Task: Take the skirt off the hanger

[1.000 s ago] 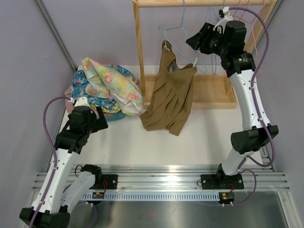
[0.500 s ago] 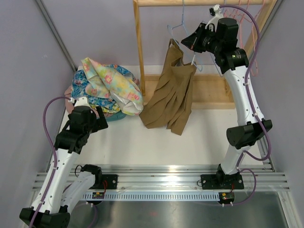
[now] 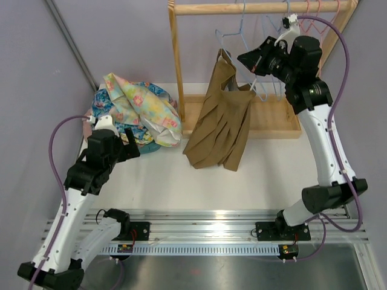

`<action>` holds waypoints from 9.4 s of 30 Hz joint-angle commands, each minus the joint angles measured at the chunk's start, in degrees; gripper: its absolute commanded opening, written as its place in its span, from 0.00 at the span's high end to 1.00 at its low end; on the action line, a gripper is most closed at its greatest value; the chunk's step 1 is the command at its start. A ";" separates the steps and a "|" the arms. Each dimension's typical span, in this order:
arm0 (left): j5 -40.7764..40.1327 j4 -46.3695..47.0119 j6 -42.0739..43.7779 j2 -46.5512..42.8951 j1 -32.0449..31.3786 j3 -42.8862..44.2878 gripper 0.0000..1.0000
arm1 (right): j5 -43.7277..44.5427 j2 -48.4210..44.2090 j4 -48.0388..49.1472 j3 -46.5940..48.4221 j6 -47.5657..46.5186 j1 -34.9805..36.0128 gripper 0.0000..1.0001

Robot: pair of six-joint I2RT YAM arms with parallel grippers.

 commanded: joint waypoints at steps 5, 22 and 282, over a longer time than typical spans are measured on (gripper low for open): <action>-12.35 3.39 4.40 22.63 -19.65 30.91 0.01 | -1.42 -12.19 18.12 -6.98 1.45 0.19 1.00; -5.15 31.73 4.58 32.89 -56.05 31.75 0.01 | 3.59 -30.55 22.16 -27.62 8.48 0.28 1.00; 16.04 5.85 1.68 5.21 11.80 4.68 0.01 | -44.31 16.18 53.61 3.47 64.53 4.76 1.00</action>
